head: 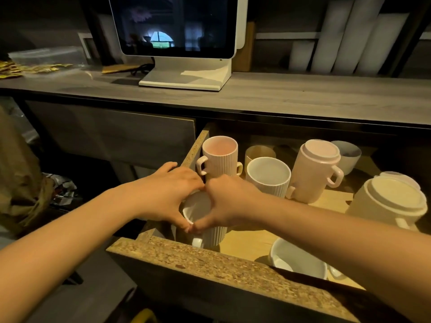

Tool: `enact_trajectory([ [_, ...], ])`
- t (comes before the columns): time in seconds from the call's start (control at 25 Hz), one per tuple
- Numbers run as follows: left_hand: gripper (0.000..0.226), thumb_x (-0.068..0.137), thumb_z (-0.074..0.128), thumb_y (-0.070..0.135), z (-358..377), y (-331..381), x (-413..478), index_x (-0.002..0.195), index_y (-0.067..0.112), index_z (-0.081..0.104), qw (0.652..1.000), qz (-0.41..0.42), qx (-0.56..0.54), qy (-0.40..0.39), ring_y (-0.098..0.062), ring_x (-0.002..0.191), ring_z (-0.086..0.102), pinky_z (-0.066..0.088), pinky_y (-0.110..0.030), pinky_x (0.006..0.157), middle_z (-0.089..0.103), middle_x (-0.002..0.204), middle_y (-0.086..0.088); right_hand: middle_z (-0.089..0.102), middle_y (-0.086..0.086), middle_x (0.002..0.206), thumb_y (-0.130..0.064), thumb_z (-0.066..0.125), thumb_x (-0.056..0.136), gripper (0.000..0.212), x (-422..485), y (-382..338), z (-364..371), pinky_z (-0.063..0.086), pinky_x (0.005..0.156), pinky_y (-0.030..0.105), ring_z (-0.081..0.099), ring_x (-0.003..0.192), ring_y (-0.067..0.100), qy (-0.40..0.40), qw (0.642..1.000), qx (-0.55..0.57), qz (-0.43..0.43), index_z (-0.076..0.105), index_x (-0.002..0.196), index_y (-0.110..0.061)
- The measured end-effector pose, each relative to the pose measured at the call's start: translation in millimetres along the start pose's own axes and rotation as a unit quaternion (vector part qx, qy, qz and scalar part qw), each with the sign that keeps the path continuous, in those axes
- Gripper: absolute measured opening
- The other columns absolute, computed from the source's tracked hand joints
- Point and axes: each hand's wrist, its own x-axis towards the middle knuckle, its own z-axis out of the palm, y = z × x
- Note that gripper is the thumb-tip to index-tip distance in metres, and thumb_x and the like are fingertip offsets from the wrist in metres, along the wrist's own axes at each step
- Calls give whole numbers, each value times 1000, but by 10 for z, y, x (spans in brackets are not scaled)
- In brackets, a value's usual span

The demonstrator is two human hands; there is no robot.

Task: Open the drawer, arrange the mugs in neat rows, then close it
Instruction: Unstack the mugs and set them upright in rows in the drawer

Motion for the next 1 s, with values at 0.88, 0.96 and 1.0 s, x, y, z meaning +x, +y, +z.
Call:
enact_trajectory([
  [0.88,67,84,59,47,-82,498,318,141,28,30,996,38,38,-65,-20,129,41,35,-36,106,44,143,4,51,-8,138,-39,66,82,66,-925,682,-222,49,94,28,54,120,15,-201,969,-137,33,34,140,-35],
  [0.96,70,83,60,48,-40,484,361,142,29,29,995,22,38,-85,-20,129,42,38,-36,104,43,144,4,40,-8,147,-31,68,83,73,-965,743,-160,46,100,35,45,130,19,-254,960,-119,20,27,143,-39],
  [1.0,71,82,61,47,-14,470,370,142,29,29,995,14,31,-98,-19,129,42,39,-35,104,43,144,4,35,-7,150,-26,68,84,75,-977,761,-145,44,102,38,40,134,21,-273,955,-121,6,24,144,-39],
])
